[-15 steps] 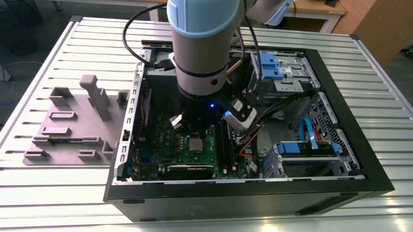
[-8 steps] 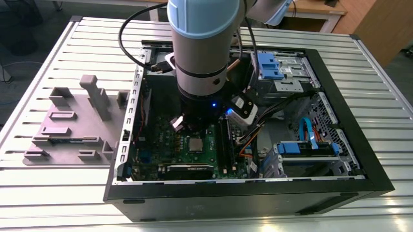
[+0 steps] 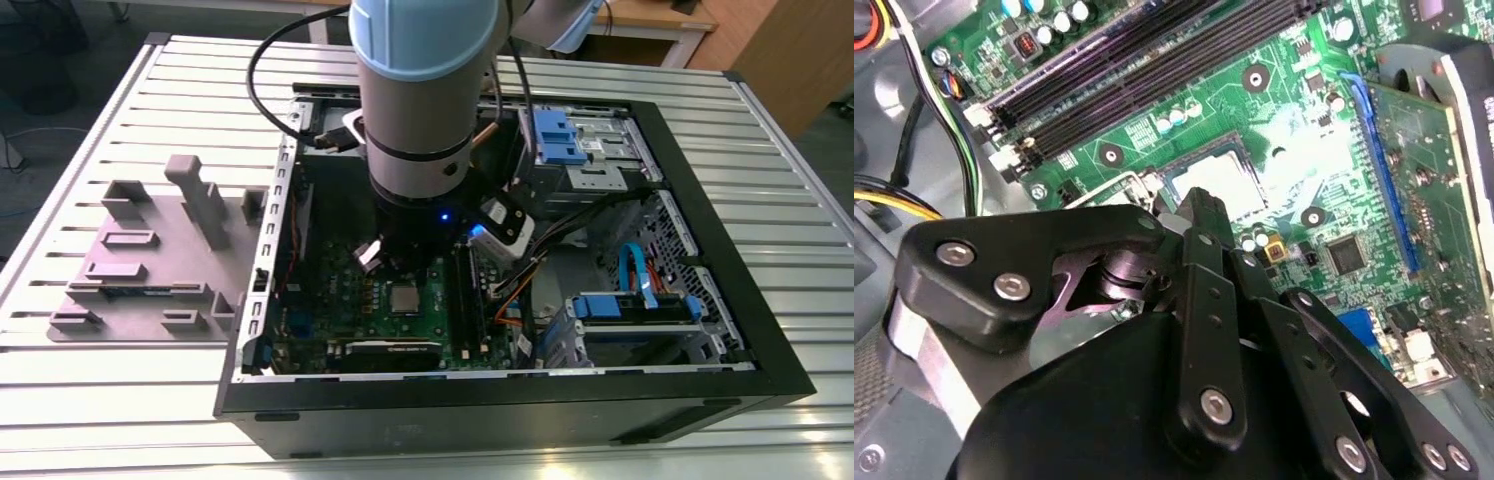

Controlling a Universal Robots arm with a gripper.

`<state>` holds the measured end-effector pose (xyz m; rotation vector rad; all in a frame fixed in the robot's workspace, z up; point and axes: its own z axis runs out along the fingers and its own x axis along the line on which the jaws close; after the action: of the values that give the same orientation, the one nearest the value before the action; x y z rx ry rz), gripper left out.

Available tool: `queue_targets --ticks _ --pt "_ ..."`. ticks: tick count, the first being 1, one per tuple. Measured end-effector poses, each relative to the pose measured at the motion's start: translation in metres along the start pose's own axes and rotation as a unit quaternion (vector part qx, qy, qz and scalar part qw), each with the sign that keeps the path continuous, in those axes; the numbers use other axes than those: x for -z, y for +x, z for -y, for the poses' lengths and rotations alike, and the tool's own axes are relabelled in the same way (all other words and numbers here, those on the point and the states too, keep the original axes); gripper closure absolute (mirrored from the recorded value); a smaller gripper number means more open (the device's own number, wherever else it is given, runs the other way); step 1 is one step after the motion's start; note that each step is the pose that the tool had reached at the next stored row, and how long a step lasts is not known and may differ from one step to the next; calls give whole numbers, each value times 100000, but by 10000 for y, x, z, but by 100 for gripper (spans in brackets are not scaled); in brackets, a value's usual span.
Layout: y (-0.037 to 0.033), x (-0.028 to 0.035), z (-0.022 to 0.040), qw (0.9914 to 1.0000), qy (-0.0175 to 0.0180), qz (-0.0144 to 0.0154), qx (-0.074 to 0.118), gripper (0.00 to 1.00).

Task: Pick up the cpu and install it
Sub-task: 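Close the cpu cover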

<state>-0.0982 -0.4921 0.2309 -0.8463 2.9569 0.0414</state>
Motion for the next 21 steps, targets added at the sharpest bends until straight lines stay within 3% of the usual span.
queue_targets --ticks 16,21 --pt "-284 -67 173 100000 -16 -14 -7 89" --pt "-333 -73 205 100000 -12 -33 1 89"
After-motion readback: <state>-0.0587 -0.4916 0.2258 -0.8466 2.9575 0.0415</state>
